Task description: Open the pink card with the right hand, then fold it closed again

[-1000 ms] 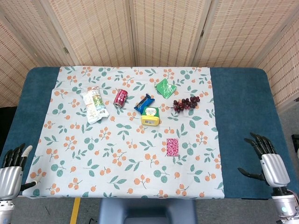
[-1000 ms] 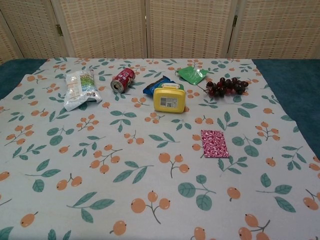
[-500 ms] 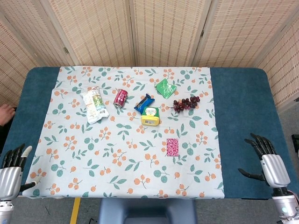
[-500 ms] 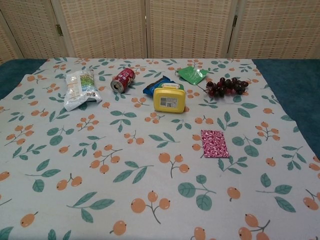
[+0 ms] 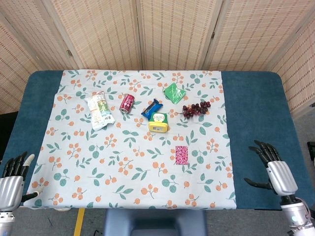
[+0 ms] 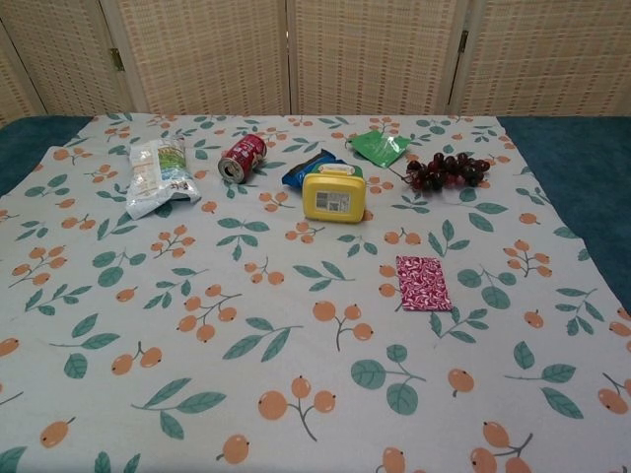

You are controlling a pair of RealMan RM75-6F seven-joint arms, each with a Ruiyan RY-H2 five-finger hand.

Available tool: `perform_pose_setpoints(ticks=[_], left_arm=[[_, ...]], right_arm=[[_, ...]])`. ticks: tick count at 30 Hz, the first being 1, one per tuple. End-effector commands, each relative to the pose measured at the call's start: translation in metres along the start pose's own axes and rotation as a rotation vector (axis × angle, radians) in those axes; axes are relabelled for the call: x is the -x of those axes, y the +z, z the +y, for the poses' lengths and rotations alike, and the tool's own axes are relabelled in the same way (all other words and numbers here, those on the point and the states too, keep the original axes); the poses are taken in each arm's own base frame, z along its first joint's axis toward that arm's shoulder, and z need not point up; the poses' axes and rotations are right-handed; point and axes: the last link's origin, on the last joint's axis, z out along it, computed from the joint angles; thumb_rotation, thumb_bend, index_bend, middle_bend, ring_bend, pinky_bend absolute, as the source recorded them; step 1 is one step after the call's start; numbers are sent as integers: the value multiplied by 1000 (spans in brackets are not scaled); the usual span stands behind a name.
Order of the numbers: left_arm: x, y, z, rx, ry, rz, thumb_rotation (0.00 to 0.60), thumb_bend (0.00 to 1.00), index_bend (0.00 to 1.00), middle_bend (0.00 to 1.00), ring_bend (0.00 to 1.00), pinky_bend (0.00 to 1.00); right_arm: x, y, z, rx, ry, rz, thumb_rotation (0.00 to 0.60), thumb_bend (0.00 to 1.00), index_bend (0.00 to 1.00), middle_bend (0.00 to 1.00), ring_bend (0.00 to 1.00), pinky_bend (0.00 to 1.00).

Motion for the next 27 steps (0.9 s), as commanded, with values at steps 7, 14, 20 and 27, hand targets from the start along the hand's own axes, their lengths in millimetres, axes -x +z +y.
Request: perform_pose_setpoints(ticks=[7, 14, 20, 27], left_arm=[[2, -1, 0, 4, -7, -6, 600, 213, 88, 0, 43, 0], [2, -3, -3, -1, -12, -8, 600, 214, 103, 0, 43, 0], [3, -5, -7, -9, -16, -9, 600, 214, 114, 0, 43, 0], [5, -6, -8, -8, -20, -15, 600, 214, 126, 0, 43, 0]], right_arm=[[15, 29, -30, -64, 68, -84, 500, 103, 155, 65, 0, 0], [38, 56, -50, -68, 84, -182, 307, 103, 238, 49, 0, 0], [59, 76, -66, -88, 54, -259, 286, 102, 288, 47, 0, 0], [79, 94, -82, -110, -29, -328, 286, 104, 328, 47, 0, 0]])
